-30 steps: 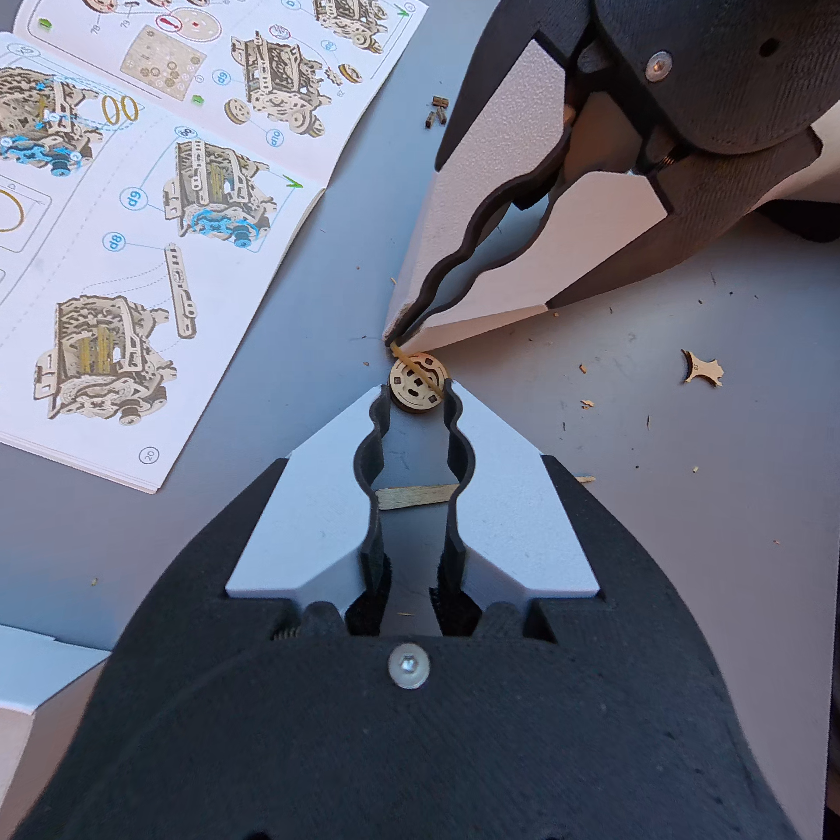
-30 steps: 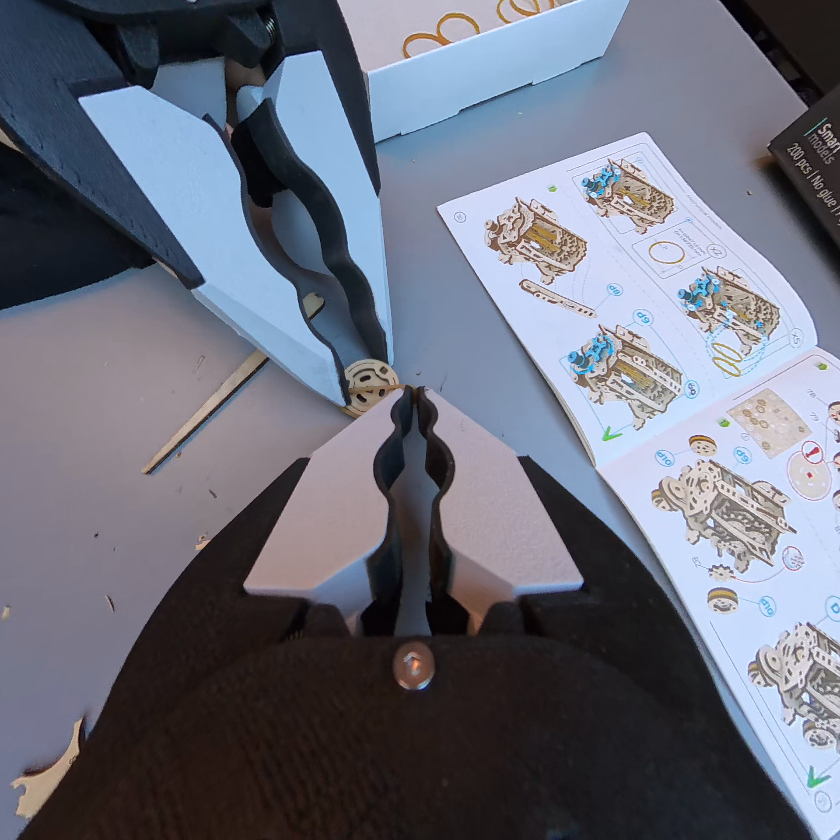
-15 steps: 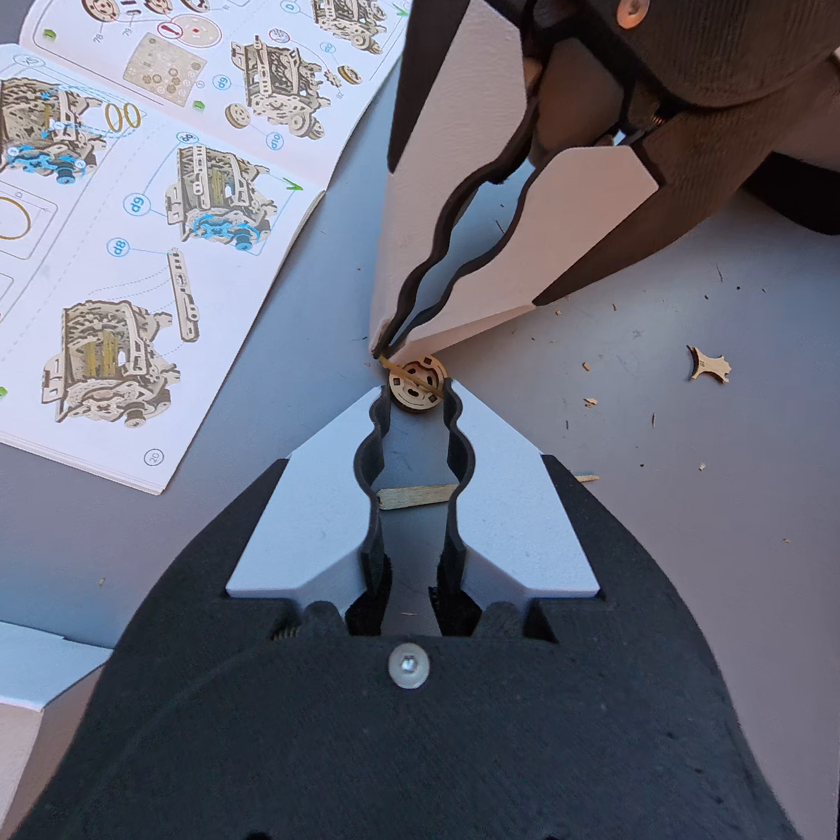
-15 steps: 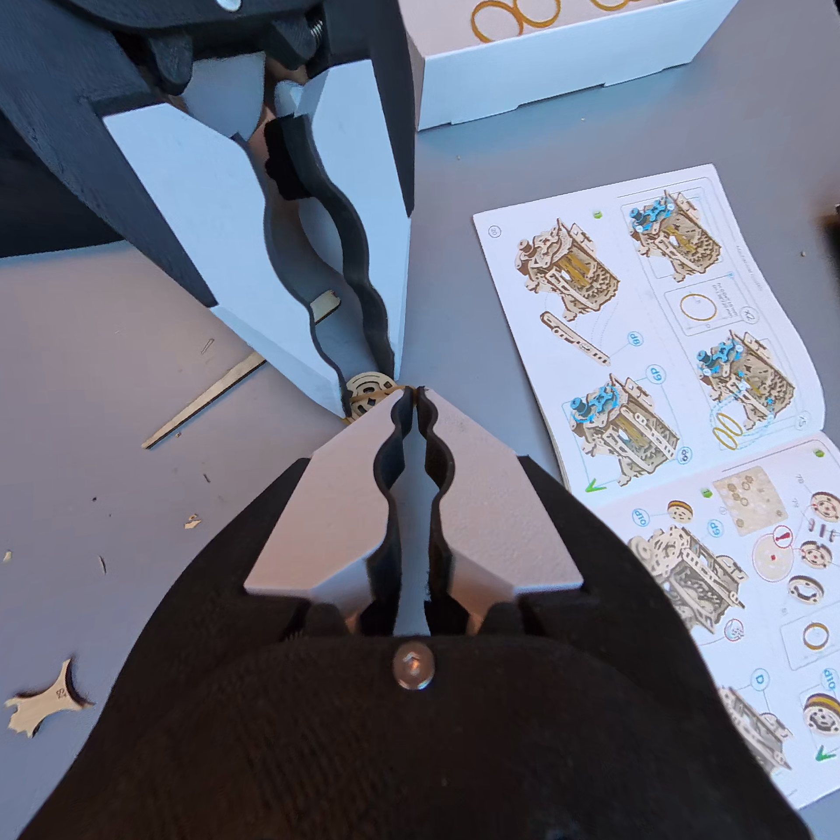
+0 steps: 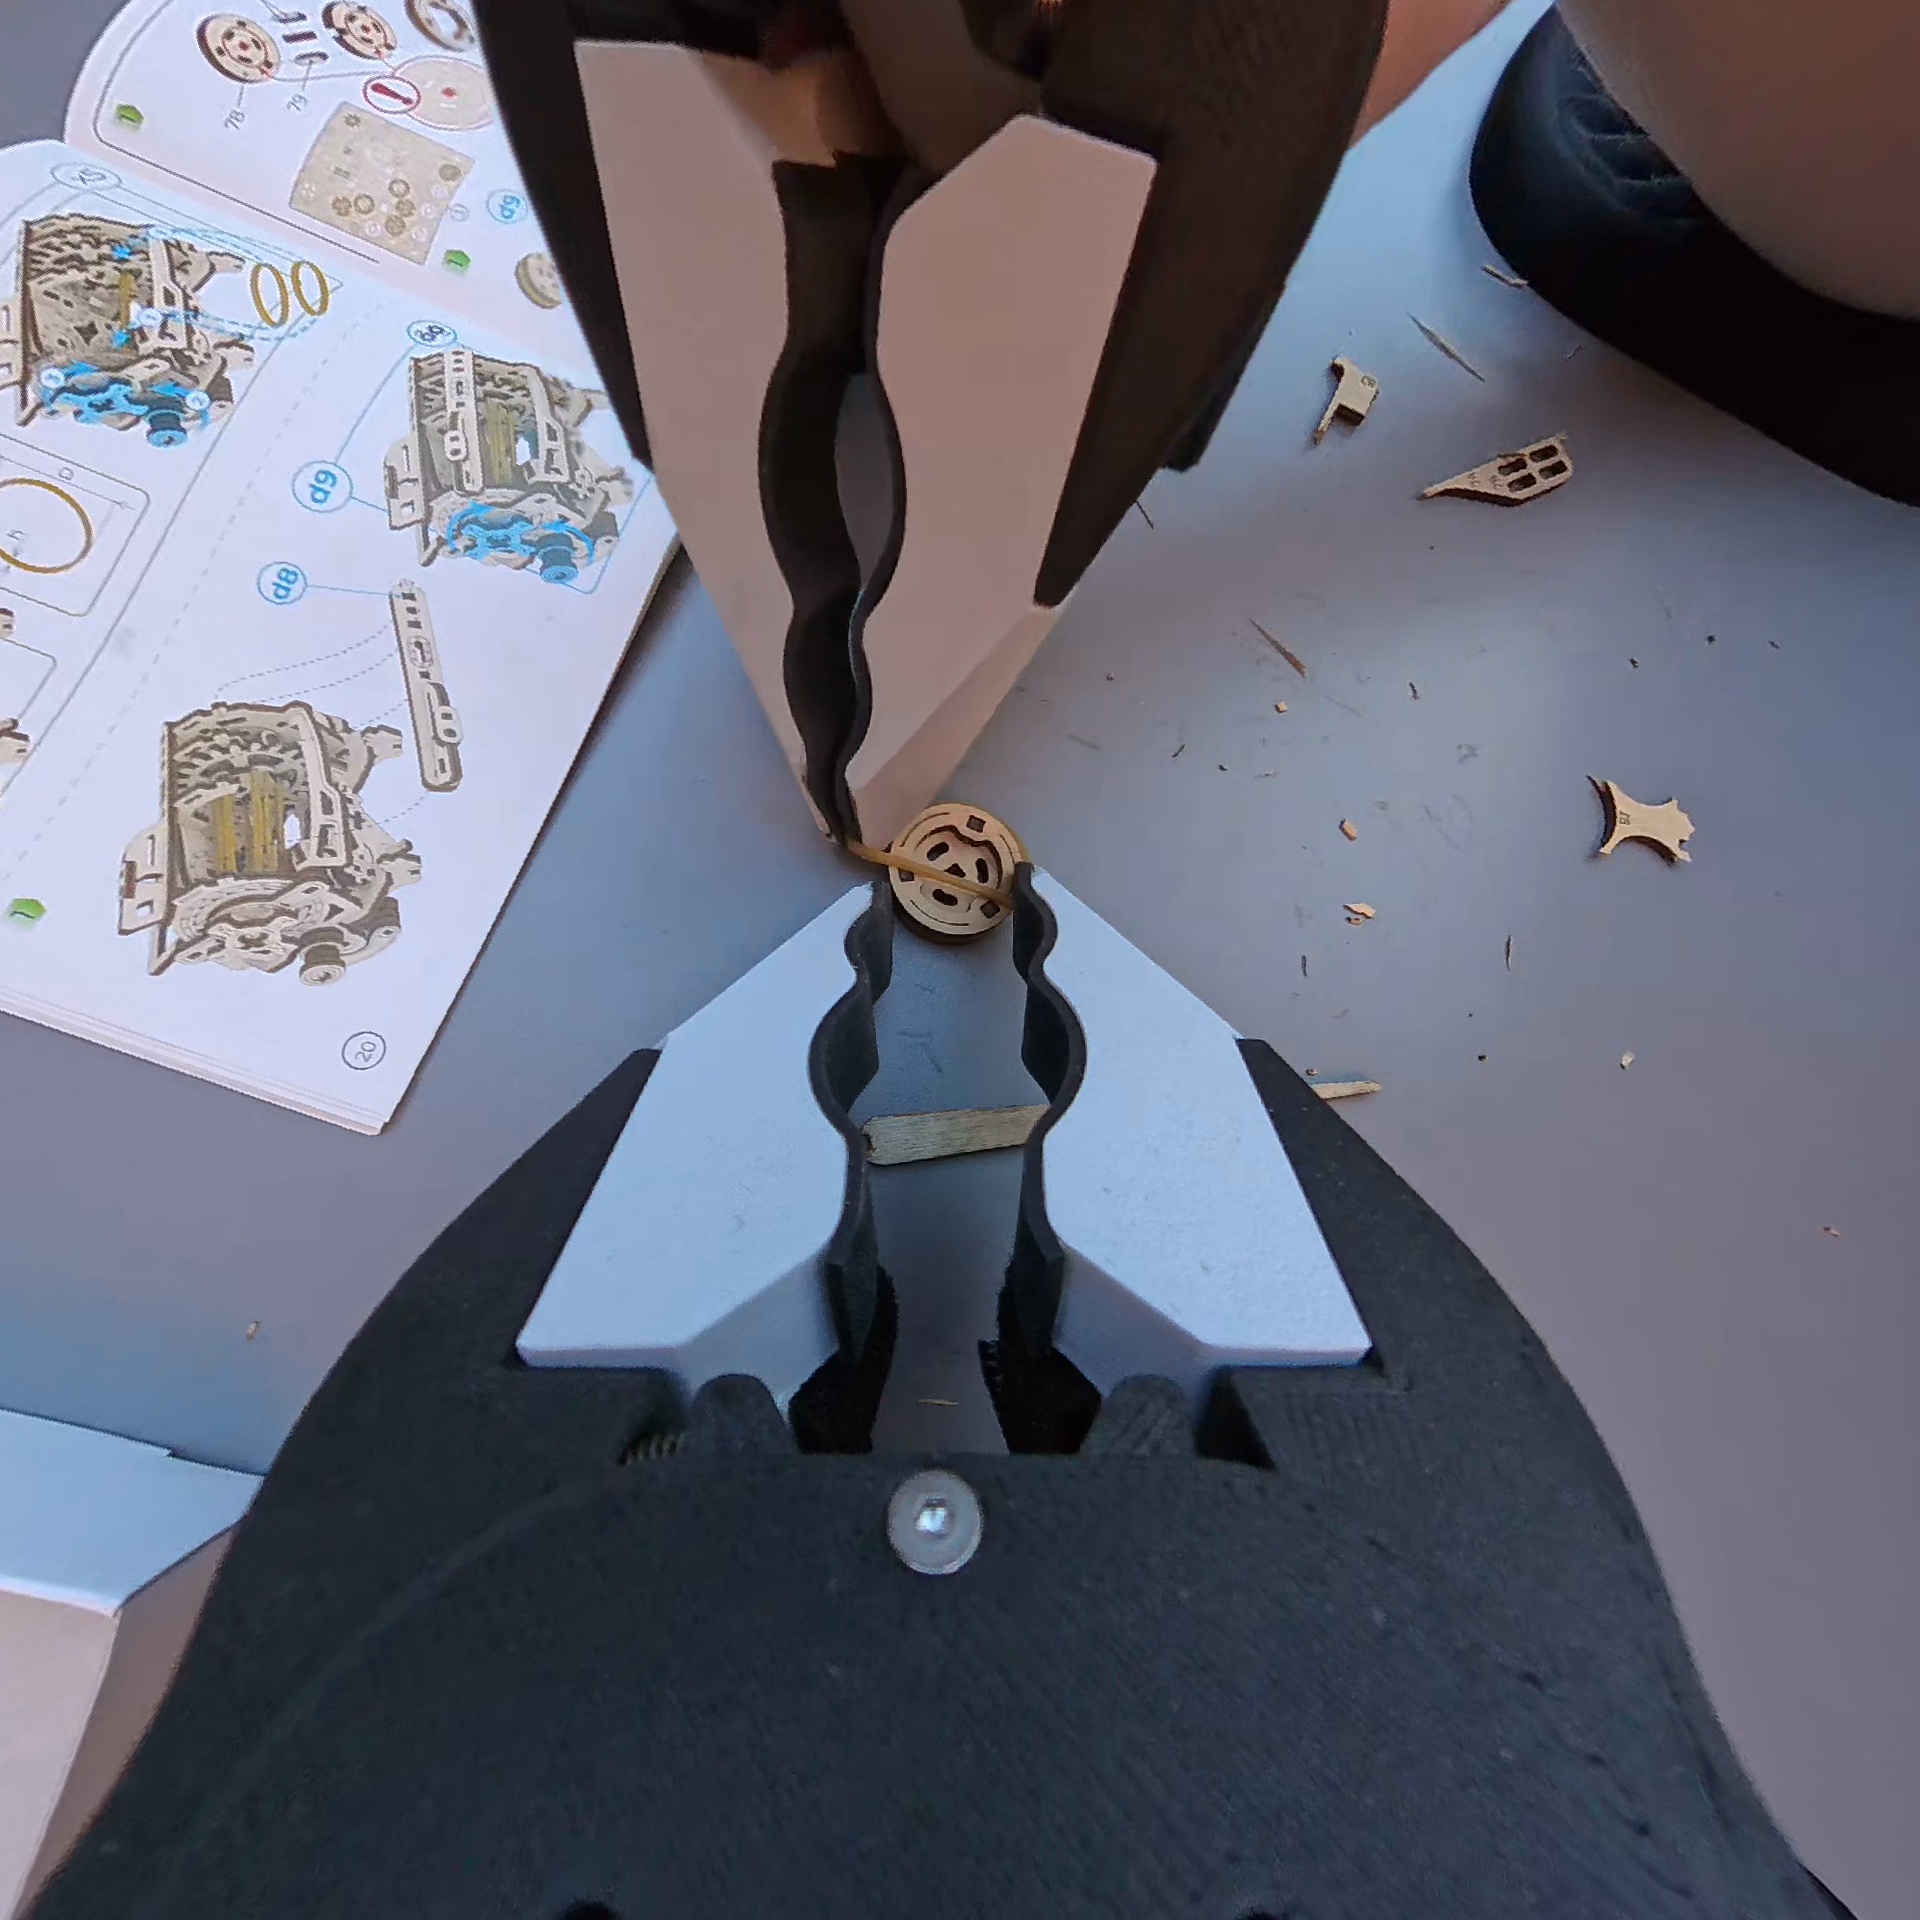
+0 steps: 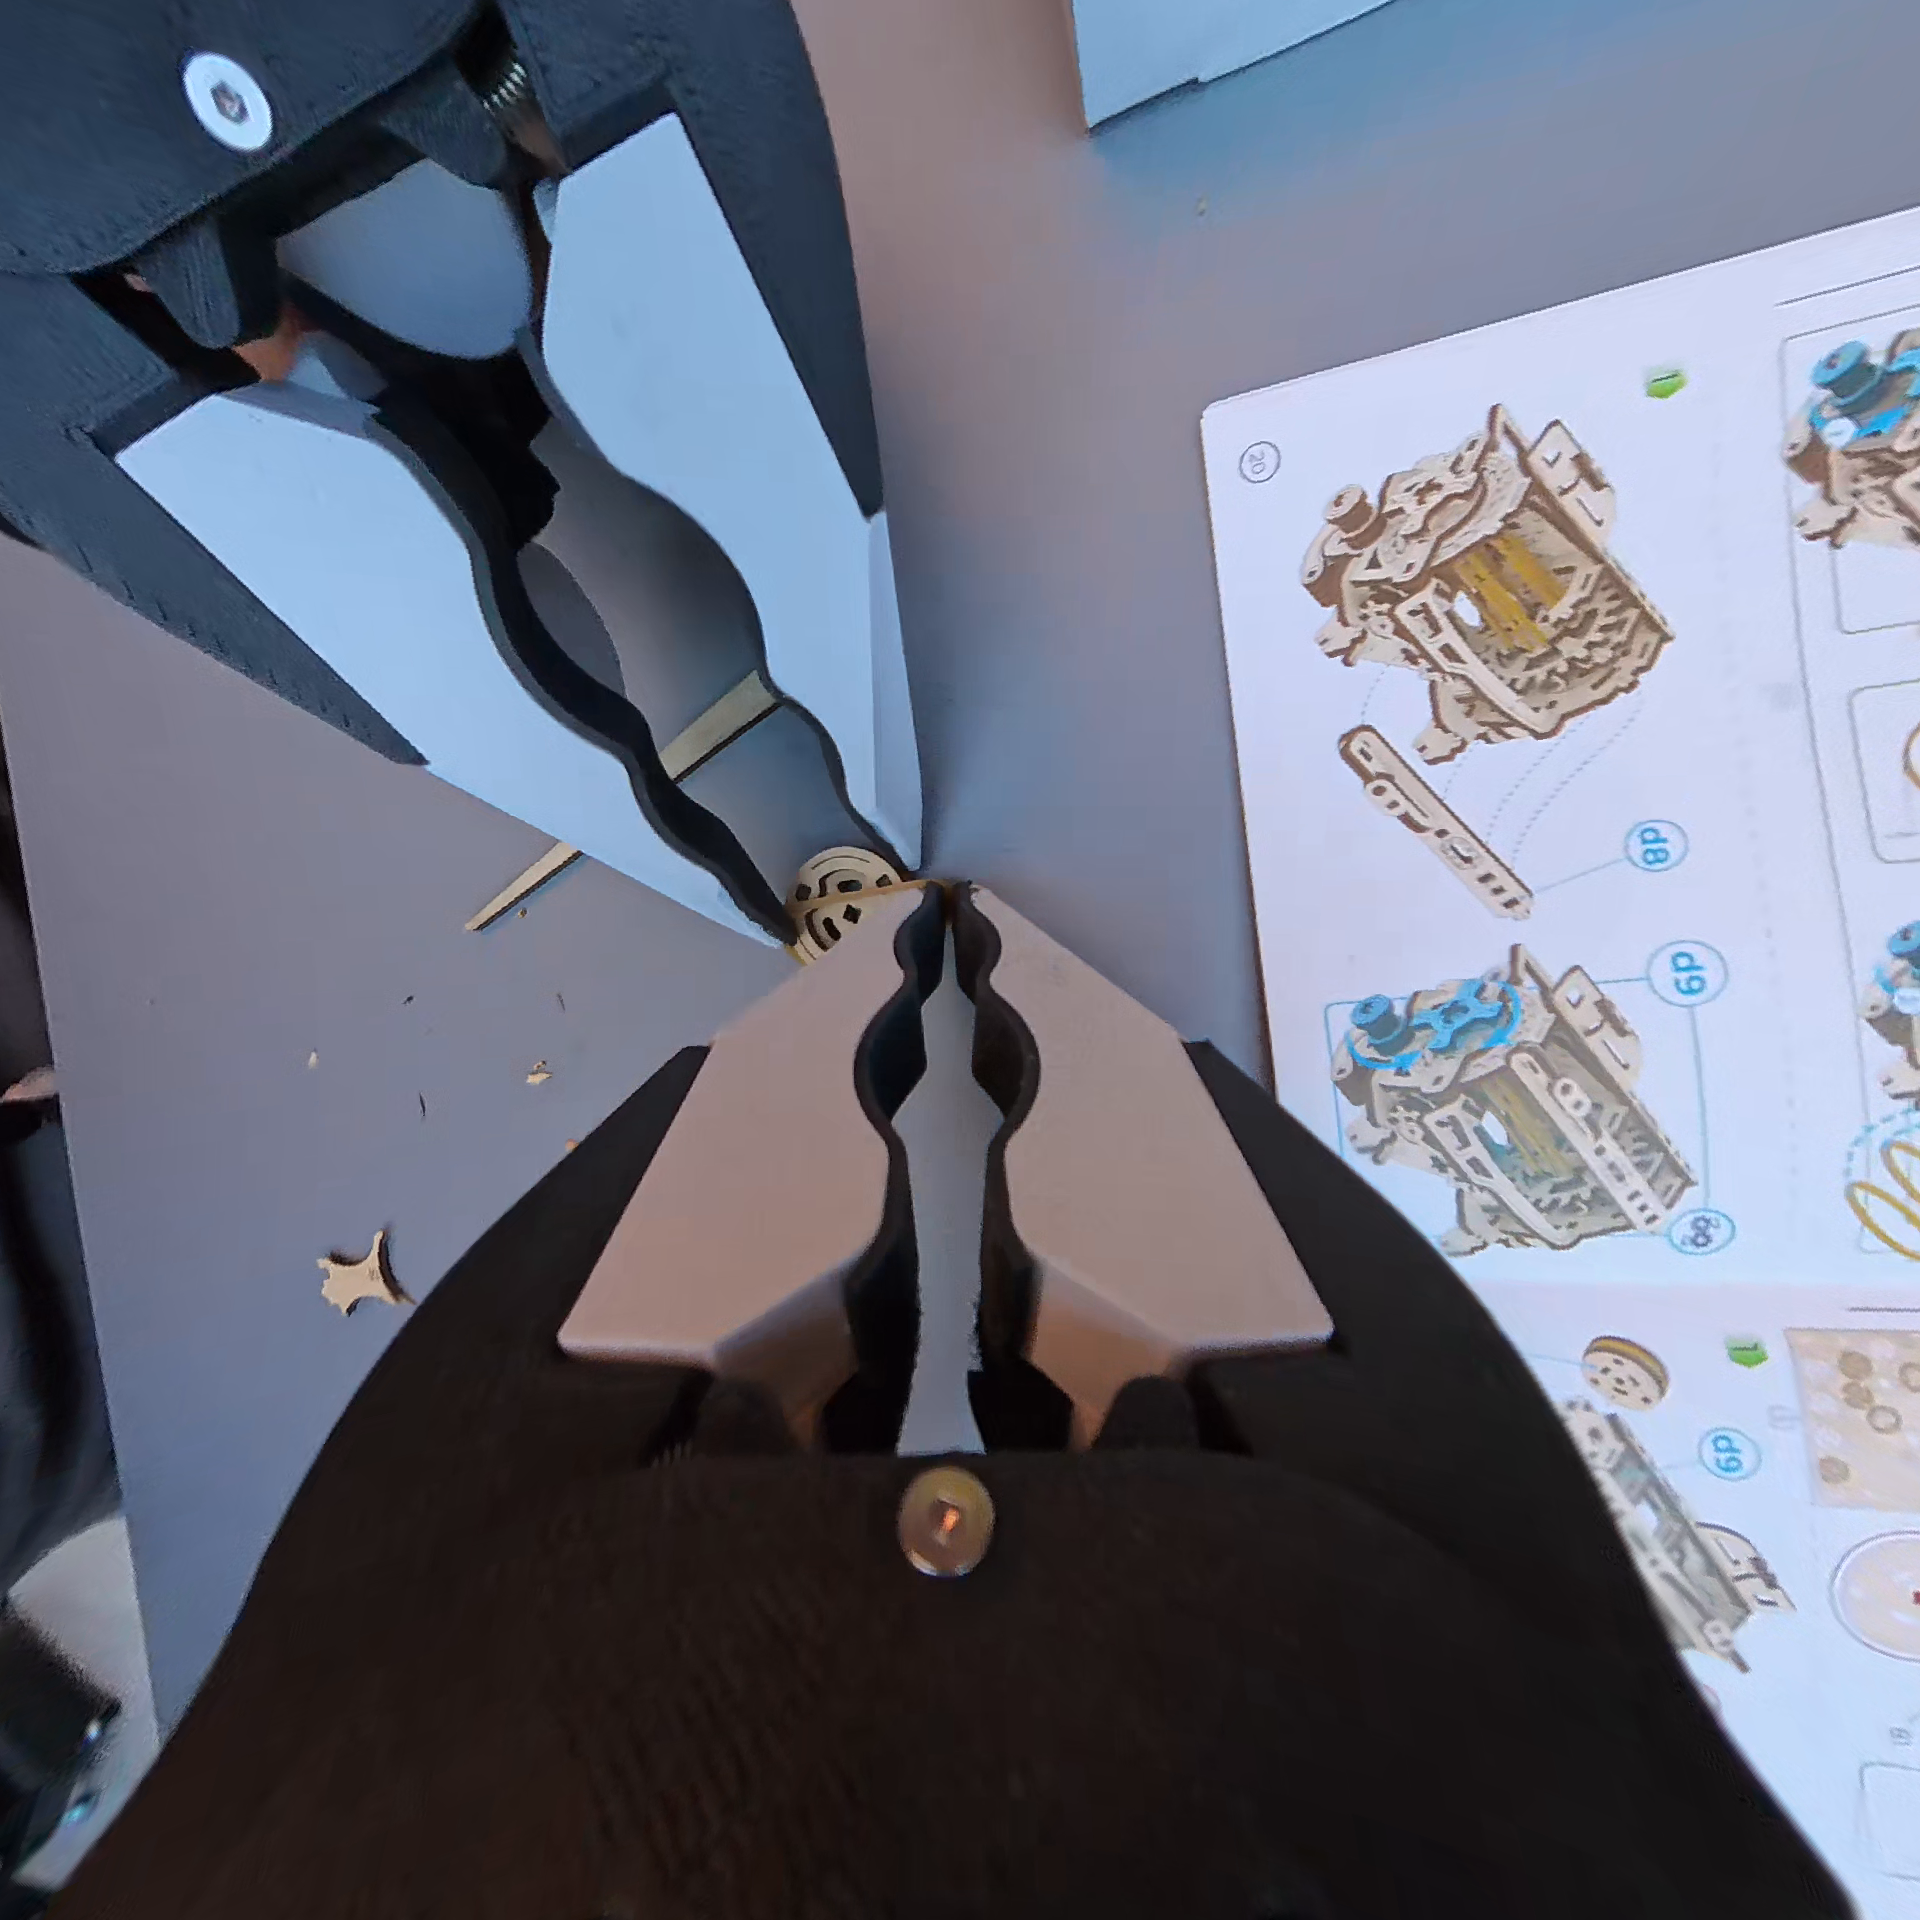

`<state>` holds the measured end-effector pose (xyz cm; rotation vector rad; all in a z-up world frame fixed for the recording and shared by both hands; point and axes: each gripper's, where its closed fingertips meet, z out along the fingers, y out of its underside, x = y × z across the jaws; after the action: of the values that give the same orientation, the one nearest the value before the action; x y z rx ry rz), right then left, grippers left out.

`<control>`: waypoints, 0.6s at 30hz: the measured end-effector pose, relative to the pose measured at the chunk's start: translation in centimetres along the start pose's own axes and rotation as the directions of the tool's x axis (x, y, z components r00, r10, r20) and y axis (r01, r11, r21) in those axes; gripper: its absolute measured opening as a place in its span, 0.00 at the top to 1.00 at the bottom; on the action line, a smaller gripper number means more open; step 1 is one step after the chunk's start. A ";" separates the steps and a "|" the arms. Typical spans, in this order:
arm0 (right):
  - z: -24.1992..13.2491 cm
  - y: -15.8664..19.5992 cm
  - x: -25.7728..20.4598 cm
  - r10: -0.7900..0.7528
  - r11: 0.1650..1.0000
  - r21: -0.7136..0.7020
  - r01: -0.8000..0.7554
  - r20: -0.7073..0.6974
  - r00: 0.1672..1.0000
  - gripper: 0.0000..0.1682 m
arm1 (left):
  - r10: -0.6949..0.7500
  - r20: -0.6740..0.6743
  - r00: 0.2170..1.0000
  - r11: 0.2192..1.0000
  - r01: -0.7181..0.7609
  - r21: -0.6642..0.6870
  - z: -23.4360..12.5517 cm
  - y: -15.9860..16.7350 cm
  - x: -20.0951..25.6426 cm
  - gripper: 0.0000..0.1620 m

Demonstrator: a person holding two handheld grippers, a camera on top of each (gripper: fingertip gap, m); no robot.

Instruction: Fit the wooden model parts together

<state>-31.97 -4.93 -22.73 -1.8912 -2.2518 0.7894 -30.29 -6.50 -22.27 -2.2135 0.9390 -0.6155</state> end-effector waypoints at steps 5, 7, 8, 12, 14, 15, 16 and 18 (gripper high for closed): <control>0.1 0.1 -0.1 -0.024 0.994 -0.110 0.031 0.064 0.998 1.00 | 0.006 0.001 1.000 1.000 -0.006 0.003 0.0 0.0 0.0 0.87; 0.1 0.1 -0.2 -0.063 0.988 -0.137 0.072 0.067 0.996 1.00 | 0.021 0.006 1.000 1.000 -0.021 0.002 0.0 0.0 0.0 0.87; 0.1 0.2 -0.3 -0.071 0.985 -0.150 0.082 0.078 0.994 1.00 | 0.032 0.006 0.999 0.999 -0.032 0.002 0.0 0.0 0.1 0.87; 0.2 0.2 -0.3 -0.025 0.986 -0.162 0.044 0.117 0.993 1.00 | 0.048 -0.011 0.999 0.999 -0.048 0.004 -0.1 0.0 0.1 0.87; 0.2 0.2 -0.3 0.006 0.989 -0.145 0.010 0.112 0.994 1.00 | 0.048 -0.012 0.999 0.999 -0.048 0.005 -0.1 0.1 0.1 0.87; 0.1 0.2 -0.3 0.020 0.991 -0.136 -0.005 0.106 0.994 1.00 | 0.055 -0.006 0.998 0.998 -0.055 0.004 -0.1 0.1 0.1 0.87; 0.1 0.1 -0.3 0.032 0.991 -0.130 -0.019 0.099 0.995 1.00 | 0.067 0.004 0.998 0.998 -0.067 0.003 -0.1 0.1 0.1 0.87; 0.1 0.1 -0.3 0.063 0.992 -0.116 -0.053 0.081 0.995 1.00 | 0.087 0.025 0.996 0.996 -0.087 0.001 -0.1 0.1 0.1 0.87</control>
<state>-31.89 -5.21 -22.77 -2.0187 -2.3489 0.7784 -30.35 -6.65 -22.21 -2.1606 1.0159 -0.5475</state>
